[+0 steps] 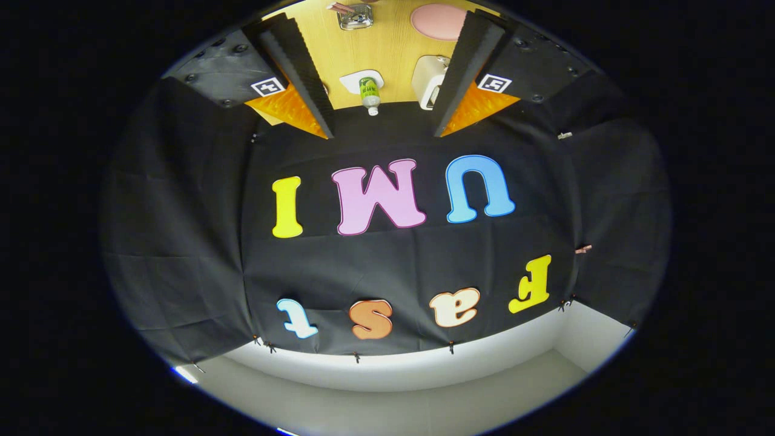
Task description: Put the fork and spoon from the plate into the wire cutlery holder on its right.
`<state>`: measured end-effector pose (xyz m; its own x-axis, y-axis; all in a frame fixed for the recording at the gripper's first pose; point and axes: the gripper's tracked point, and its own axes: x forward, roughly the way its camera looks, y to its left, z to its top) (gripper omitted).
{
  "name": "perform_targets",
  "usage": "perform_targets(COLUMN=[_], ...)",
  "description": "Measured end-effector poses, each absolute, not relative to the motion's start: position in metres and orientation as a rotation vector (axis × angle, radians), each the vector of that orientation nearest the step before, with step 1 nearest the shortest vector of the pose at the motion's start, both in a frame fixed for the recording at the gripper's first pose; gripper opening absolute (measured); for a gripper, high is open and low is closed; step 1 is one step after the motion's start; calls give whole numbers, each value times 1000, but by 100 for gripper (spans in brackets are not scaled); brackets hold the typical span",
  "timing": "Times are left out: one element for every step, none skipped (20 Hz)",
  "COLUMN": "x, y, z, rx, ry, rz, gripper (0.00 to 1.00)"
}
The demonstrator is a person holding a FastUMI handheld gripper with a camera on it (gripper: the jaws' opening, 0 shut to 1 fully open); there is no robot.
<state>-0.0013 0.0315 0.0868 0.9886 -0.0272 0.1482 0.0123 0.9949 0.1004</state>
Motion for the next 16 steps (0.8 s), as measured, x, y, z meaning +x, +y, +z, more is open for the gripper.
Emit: perform_targets(x=[-1, -2, -4, -7, -7, -7, -7, -8, -6, -6, -6, -7, -7, -8, -8, -9], y=[29, 28, 27, 26, 29, 35, 37, 35, 34, 36, 38, 39, 39, 39, 39, 37], z=[79, 72, 62, 56, 53, 52, 48, 45, 42, 40, 42, 45, 47, 47, 46, 43], rx=[73, 49, 38, 43, 65, 94, 119, 126, 124, 115, 108, 101, 99, 104, 115, 127], ry=[-149, -143, -136, -137, -147, -161, -172, -174, -174, -175, -181, -190, -200, -207, -211, -208], rz=[-43, -62, -89, -107, -111, -93, -84, -88, -83, -71, -60, -52, -43, -37, -29, -22], gripper=[99, 99, 99, 99, 99, 99, 99, 99, 99, 99, 99, 99, 99, 99, 99, 99])
